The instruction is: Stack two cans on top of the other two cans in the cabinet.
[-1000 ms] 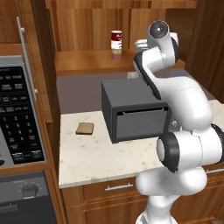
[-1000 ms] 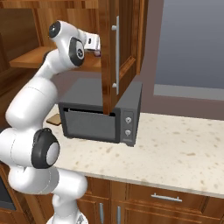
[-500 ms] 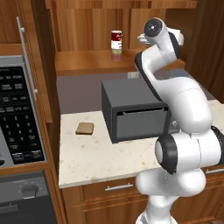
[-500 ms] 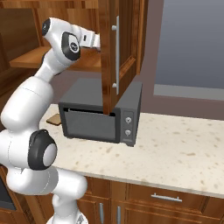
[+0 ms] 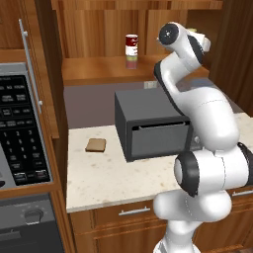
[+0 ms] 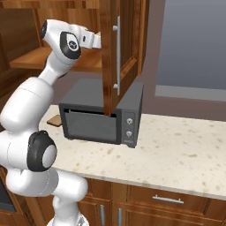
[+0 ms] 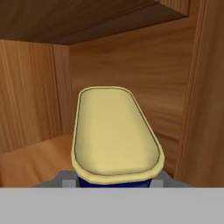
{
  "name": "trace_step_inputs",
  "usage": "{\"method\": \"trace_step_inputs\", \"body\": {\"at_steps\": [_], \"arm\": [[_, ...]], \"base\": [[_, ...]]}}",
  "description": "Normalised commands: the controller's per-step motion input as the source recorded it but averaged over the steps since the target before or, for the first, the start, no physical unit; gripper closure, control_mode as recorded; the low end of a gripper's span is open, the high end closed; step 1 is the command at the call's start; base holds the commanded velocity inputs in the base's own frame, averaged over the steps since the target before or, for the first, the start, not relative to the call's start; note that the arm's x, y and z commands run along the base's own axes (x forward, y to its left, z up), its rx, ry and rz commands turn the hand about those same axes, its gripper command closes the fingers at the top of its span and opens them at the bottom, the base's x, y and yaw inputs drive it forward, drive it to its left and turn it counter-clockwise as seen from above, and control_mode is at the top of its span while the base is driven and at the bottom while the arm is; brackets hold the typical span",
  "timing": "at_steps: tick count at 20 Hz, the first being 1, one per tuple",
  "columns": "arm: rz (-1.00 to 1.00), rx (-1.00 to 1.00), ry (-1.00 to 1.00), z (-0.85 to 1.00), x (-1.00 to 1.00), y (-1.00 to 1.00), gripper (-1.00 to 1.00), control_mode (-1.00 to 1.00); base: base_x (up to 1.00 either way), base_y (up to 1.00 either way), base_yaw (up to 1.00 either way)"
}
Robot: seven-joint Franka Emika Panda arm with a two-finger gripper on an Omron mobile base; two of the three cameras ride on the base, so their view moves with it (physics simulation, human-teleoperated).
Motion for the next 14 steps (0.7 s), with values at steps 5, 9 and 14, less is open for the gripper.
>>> {"method": "trace_step_inputs", "body": {"at_steps": [5,9,14], "arm": [[-0.11,0.0,0.01,0.07,0.0,-0.1,1.0,-1.0],[-0.07,0.0,0.04,0.09,0.05,-0.1,1.0,-1.0],[-0.03,0.0,0.04,0.01,0.05,-0.08,1.0,-1.0]], "base": [[0.0,0.0,0.0],[0.0,0.0,0.0],[0.0,0.0,0.0]]}}
